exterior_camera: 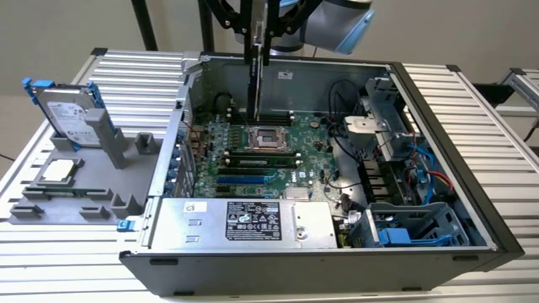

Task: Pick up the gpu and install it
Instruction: 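Pick up the gpu and move the gpu toward the slot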

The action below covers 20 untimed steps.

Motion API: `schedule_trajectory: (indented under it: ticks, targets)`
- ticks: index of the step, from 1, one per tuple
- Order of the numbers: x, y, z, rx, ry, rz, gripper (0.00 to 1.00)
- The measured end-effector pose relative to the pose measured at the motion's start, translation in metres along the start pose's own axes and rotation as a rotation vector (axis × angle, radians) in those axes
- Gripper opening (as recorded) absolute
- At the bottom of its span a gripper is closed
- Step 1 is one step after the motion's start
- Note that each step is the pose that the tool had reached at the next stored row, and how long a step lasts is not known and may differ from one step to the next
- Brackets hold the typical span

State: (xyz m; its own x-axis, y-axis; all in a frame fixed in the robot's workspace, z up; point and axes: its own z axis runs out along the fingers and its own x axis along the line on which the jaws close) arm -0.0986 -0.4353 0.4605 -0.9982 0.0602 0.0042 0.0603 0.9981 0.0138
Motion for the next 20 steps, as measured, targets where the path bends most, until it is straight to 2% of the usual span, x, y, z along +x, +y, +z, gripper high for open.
schedule_trajectory:
  ticks: [10, 20]
  targets:
    - [-0.0004, 0.0000, 0.0000, 0.0000, 0.0000, 0.000, 0.00]
    - [-0.0081, 0.0005, 0.0000, 0.0002, 0.0018, 0.000, 0.00]
